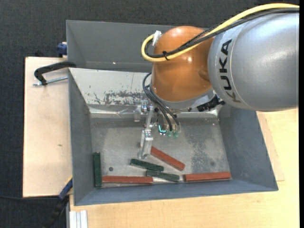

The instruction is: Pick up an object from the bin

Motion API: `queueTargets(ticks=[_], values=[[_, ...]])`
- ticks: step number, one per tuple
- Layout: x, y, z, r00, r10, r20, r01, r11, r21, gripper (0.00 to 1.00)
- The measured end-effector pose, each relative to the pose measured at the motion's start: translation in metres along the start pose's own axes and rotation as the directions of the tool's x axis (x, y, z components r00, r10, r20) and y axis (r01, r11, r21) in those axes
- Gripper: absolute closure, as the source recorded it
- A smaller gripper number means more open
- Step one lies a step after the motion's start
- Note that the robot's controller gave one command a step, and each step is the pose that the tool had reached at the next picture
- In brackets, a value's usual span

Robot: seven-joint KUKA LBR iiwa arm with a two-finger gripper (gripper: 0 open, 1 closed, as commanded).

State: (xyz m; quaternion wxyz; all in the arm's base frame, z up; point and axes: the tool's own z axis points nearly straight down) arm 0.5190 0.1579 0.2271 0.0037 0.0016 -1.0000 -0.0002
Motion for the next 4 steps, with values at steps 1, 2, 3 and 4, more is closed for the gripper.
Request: queueTargets(ticks=[1, 2, 3, 4], values=[[-0.002, -0.001, -0.004, 1.000, 0.003, 0.009, -0.003, 1.000, -0.001, 0.00], [0.000, -0.030, 0.071, 1.000, 0.003, 0.012, -0.003, 1.000, -0.002, 0.00], [0.001, -0.072, 0.070, 0.988, 0.156, 0.007, -0.156, 0.988, -0.002, 0.00], [0.021, -0.072, 0.080, 0.993, 0.117, 0.008, -0.117, 0.993, -0.001, 0.00]])
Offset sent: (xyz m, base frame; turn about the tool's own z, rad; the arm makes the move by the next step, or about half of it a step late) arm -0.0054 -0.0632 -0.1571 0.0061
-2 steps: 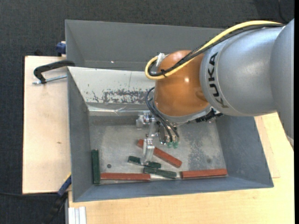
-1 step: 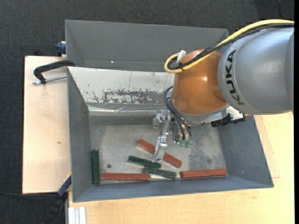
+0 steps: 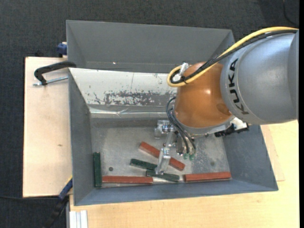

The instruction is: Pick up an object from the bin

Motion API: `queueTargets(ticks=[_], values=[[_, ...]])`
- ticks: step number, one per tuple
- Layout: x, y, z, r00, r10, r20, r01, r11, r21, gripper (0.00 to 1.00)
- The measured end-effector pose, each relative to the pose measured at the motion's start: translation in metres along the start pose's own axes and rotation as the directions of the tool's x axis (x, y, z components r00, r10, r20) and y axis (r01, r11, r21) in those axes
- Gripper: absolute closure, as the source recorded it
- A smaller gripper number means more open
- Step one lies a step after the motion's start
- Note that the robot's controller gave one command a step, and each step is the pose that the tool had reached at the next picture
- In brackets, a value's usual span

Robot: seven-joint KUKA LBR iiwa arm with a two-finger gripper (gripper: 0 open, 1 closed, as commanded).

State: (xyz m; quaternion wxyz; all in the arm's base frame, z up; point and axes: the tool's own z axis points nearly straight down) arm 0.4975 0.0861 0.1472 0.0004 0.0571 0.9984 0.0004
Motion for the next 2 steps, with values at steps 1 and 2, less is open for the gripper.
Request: queueTargets(ticks=[1, 2], values=[[0.001, 0.009, 0.053, 0.949, 0.316, -0.001, -0.316, 0.949, -0.001, 0.00], [-0.002, -0.008, 0.074, 0.998, 0.062, 0.003, -0.062, 0.998, -0.005, 1.00]])
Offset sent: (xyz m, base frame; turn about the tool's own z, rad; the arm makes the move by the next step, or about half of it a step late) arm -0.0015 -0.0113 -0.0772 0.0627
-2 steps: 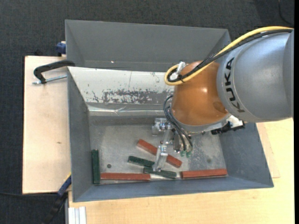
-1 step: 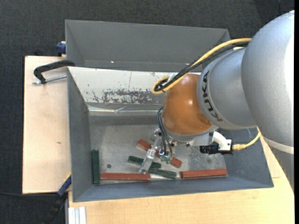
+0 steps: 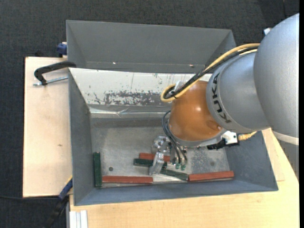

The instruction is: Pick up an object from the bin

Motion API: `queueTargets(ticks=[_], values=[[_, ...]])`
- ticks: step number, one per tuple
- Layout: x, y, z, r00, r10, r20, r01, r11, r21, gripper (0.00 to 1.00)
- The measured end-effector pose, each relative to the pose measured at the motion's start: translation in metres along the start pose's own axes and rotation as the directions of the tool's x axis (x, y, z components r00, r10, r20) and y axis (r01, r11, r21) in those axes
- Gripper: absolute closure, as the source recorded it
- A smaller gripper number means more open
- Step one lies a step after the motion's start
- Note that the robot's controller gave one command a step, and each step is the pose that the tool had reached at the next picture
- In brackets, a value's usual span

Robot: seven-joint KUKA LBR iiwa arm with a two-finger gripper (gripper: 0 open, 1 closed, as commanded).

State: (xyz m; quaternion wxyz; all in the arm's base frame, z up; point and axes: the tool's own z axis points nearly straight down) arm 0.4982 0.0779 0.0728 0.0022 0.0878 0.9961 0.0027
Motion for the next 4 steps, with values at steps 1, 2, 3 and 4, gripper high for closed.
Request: queueTargets(ticks=[1, 2, 3, 4], values=[[0.000, 0.000, 0.000, 1.000, 0.000, 0.000, 0.000, 1.000, 0.000, 1.00], [0.001, 0.000, -0.004, 1.000, 0.000, -0.001, 0.000, 1.000, 0.001, 1.00], [0.002, 0.000, -0.017, 1.000, 0.000, -0.005, 0.000, 1.000, 0.003, 1.00], [0.001, -0.001, -0.033, 1.000, 0.000, -0.003, 0.000, 1.000, 0.004, 1.00]])
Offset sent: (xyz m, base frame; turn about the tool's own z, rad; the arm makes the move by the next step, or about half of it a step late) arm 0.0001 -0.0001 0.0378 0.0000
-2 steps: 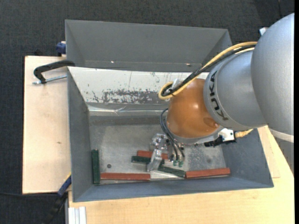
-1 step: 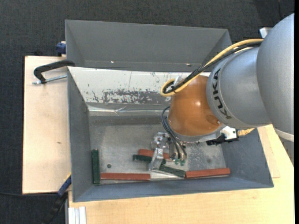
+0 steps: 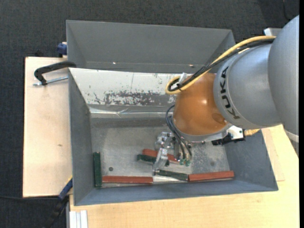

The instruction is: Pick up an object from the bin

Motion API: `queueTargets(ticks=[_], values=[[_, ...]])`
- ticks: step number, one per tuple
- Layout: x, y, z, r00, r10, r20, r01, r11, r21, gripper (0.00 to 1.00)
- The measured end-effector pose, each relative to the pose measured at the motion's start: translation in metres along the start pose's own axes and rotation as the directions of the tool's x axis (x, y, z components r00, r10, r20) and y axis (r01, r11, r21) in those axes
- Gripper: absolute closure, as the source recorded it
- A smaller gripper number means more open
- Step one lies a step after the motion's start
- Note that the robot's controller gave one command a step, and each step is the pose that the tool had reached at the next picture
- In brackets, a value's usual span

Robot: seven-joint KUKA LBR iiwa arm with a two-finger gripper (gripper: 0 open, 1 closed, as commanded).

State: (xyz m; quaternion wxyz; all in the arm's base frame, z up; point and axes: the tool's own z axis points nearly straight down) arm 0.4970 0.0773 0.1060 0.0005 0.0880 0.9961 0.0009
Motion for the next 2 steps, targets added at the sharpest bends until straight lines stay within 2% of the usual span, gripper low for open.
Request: queueTargets(ticks=[1, 2], values=[[0.000, 0.000, -0.016, 1.000, 0.000, -0.001, 0.000, 1.000, 0.001, 1.00], [-0.002, 0.001, -0.067, 1.000, 0.000, 0.008, 0.000, 1.000, -0.002, 1.00]])
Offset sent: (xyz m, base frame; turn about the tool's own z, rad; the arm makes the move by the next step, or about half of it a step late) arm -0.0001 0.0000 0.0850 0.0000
